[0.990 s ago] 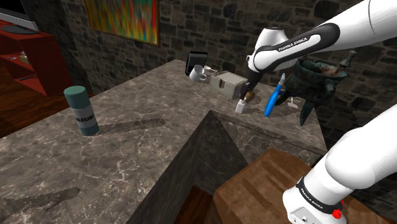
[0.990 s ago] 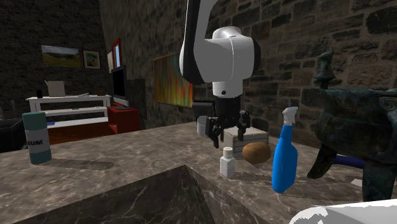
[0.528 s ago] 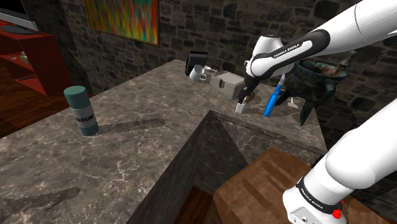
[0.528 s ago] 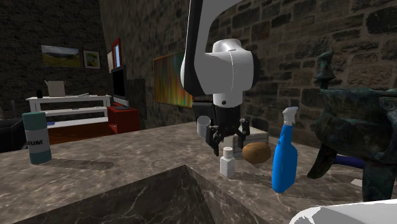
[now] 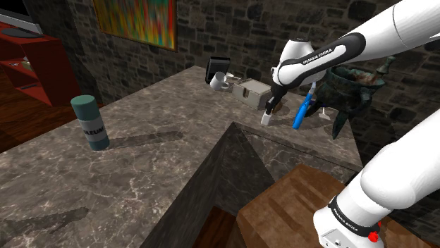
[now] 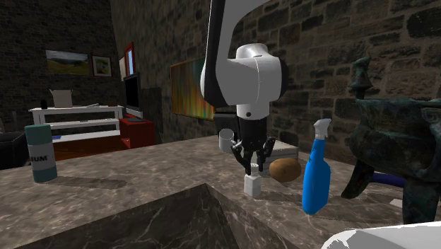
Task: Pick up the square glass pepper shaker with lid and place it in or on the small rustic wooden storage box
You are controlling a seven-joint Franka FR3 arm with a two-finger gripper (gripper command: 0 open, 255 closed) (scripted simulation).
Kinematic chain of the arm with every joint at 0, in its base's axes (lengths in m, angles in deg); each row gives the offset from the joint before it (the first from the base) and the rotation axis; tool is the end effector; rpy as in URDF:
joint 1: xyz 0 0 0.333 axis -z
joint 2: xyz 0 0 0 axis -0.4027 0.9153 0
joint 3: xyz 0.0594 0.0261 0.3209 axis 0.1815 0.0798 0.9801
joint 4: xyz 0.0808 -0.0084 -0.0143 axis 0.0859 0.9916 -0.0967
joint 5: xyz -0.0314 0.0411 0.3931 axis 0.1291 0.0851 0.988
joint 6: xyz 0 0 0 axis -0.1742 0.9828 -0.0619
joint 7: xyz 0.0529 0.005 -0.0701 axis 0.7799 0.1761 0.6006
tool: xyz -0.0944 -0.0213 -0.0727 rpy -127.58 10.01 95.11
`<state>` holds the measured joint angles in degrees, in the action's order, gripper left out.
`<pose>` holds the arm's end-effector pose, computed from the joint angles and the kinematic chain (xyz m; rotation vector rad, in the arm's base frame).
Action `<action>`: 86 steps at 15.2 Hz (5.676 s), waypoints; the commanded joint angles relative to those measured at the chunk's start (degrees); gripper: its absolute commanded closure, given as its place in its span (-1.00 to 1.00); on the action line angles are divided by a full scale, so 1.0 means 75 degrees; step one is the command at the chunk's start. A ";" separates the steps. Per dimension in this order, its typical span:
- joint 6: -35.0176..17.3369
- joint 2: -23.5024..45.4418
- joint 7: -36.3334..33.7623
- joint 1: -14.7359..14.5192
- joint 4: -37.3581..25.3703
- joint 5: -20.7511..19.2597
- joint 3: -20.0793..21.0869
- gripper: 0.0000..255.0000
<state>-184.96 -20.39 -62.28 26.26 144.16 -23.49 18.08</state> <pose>0.4637 -0.1136 0.3611 3.0123 0.3189 0.1687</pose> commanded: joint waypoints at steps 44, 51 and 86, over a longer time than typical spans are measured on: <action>0.3634 -0.0088 0.0598 -0.0023 -0.3575 0.0317 -0.0075 1.00; 0.4265 0.2081 0.1348 0.0213 -0.6366 0.0921 -0.0401 1.00; 0.3998 0.5514 0.2029 0.0973 -0.9470 0.1829 -0.0411 1.00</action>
<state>-154.92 20.99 -47.06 33.56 73.07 -9.77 15.00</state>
